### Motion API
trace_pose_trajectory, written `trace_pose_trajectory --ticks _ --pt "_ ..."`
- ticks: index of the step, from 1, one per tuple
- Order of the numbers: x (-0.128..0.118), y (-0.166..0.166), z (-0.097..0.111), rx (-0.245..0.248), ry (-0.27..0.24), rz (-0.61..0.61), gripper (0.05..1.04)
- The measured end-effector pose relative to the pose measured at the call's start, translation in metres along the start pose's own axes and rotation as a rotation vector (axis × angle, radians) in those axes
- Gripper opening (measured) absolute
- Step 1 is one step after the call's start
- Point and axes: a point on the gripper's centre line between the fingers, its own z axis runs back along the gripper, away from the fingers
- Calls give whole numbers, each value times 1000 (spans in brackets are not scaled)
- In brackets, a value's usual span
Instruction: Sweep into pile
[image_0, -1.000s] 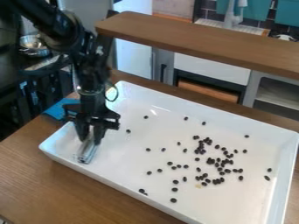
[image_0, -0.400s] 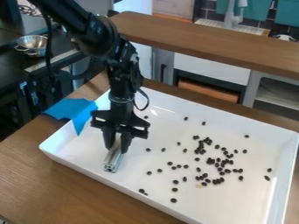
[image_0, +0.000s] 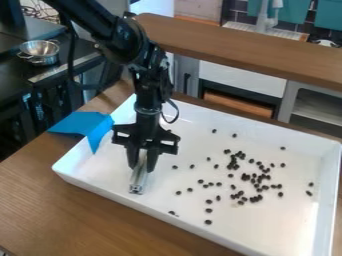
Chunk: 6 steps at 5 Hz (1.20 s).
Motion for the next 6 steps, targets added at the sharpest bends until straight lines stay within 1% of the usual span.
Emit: trace_pose_trajectory --ticks 1,2,4,5,6 --pt "-1 -27 1 -25 26 2 339" --pt "-4 -45 2 -42 50 0 339" --pt "4 -78 6 -76 100 25 339" --pt "11 -86 6 -90 125 52 339" --pt "12 -105 7 -105 138 41 339"
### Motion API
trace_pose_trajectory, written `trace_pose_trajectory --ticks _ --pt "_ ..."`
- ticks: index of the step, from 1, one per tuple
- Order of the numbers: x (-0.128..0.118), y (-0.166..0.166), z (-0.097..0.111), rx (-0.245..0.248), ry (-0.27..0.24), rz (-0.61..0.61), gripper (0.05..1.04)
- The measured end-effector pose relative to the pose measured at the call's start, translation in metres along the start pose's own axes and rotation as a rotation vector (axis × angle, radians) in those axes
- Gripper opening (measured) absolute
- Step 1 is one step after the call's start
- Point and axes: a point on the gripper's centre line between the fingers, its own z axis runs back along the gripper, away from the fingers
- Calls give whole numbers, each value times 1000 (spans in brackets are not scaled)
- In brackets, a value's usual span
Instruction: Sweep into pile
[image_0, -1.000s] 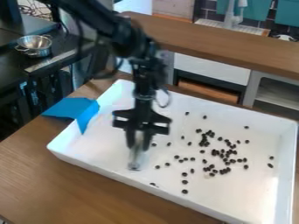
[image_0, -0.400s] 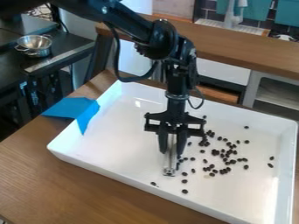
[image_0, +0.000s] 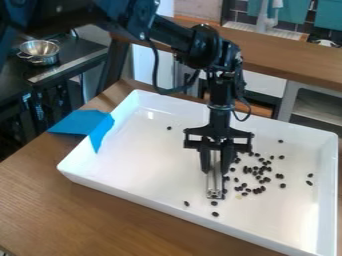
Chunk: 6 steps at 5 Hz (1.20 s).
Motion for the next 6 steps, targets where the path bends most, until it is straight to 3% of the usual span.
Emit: trace_pose_trajectory --ticks 5,6 --pt "10 -57 -1 -76 100 -26 339" --pt "11 -69 0 -115 96 -44 339"
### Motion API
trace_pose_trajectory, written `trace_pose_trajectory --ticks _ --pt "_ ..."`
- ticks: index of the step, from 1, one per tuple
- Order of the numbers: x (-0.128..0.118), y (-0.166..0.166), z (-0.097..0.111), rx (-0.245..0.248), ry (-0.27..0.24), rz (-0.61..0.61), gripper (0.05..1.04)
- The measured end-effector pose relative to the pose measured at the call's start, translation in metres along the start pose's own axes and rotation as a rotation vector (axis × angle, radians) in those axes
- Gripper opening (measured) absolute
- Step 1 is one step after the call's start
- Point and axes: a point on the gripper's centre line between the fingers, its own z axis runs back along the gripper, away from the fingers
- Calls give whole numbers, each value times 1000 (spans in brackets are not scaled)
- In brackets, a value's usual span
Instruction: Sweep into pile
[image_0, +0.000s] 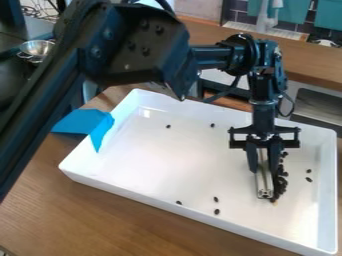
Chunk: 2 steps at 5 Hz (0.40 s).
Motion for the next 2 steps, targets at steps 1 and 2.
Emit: trace_pose_trajectory --ticks 1,2 --pt "-3 -3 -3 -39 11 -24 339" --pt "-11 -2 -2 -107 32 -69 339"
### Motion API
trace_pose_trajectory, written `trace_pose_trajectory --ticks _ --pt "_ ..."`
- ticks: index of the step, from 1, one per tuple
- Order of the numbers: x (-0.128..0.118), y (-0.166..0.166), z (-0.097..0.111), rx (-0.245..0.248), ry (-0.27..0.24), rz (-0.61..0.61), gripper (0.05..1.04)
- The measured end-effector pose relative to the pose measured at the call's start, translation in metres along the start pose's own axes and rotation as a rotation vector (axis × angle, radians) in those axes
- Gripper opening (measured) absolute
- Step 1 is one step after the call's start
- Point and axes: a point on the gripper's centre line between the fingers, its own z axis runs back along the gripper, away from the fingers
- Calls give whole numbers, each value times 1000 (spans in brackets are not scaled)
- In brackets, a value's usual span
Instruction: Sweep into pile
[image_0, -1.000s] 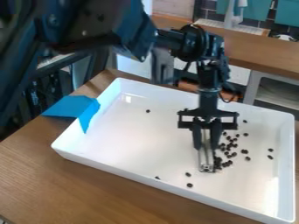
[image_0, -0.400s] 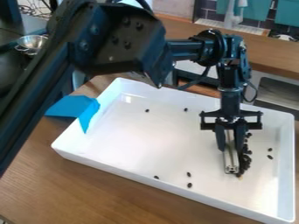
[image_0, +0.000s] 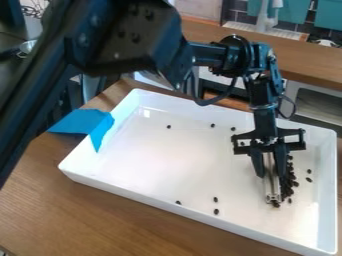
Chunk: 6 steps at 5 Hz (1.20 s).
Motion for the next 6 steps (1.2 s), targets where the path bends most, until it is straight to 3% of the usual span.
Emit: trace_pose_trajectory --ticks 1,2,3,4,6 --pt "-6 13 15 -57 16 4 339" --pt "-6 31 48 -162 -14 8 339" --pt "-21 42 77 -198 -45 3 339" --pt "-34 60 89 -116 -40 -33 339" --pt "-43 114 86 175 -118 -70 339"
